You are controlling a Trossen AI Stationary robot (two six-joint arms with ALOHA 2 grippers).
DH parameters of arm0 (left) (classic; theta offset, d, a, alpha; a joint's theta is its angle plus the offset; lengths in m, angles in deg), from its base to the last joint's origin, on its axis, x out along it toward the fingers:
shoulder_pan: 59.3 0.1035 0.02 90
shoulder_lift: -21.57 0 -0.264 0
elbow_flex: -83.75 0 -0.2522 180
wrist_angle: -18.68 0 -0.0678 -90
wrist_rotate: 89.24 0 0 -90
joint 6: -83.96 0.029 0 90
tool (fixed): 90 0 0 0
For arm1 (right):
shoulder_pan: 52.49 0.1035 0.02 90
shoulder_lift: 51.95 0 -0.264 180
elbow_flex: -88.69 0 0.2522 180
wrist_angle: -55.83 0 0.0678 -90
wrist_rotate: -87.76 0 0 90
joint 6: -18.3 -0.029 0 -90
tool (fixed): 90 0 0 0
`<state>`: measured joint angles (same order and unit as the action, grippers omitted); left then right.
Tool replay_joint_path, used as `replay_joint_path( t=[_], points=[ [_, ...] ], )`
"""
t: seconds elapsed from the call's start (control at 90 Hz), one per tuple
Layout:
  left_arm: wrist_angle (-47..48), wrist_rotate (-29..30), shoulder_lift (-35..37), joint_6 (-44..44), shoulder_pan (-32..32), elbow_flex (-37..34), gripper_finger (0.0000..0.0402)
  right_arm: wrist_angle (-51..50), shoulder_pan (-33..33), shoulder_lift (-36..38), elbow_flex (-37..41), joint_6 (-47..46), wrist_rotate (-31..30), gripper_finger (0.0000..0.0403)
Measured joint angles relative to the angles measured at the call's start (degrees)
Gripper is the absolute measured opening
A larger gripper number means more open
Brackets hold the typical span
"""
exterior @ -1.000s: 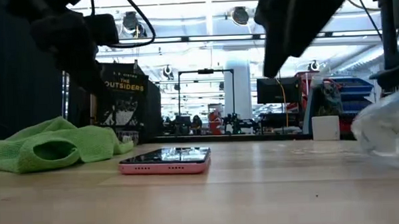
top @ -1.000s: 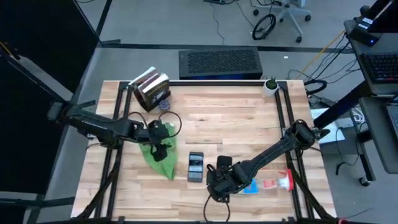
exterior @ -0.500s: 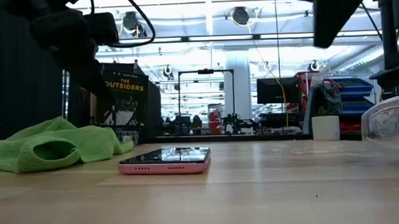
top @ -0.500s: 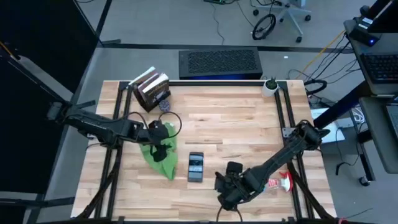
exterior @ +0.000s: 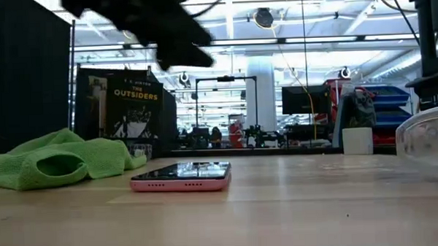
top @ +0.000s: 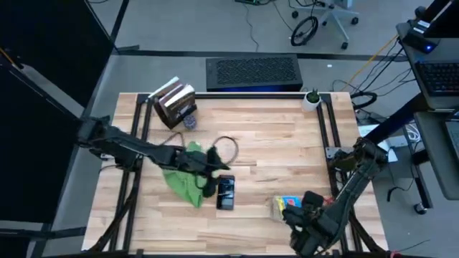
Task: Apply microfiber cloth
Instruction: Adjust the red spray bottle
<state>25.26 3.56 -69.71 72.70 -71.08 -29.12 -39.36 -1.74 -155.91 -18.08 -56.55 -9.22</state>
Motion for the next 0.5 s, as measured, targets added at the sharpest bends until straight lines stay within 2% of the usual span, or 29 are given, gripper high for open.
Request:
replay_joint_path(
  t=[0.222, 0.5],
  points=[
    [-5.56, -5.19, -15.09, 3.25, -0.74, 13.82, 0.0221, -1.84, 4.5, 0.04, 1.28, -5.85, -0.24, 0.0338],
    [-9.59, -9.96, -28.06, 4.99, -0.63, 24.77, 0.0221, 5.7, 11.5, 0.36, 15.32, -11.24, 4.4, 0.0338]
  ],
)
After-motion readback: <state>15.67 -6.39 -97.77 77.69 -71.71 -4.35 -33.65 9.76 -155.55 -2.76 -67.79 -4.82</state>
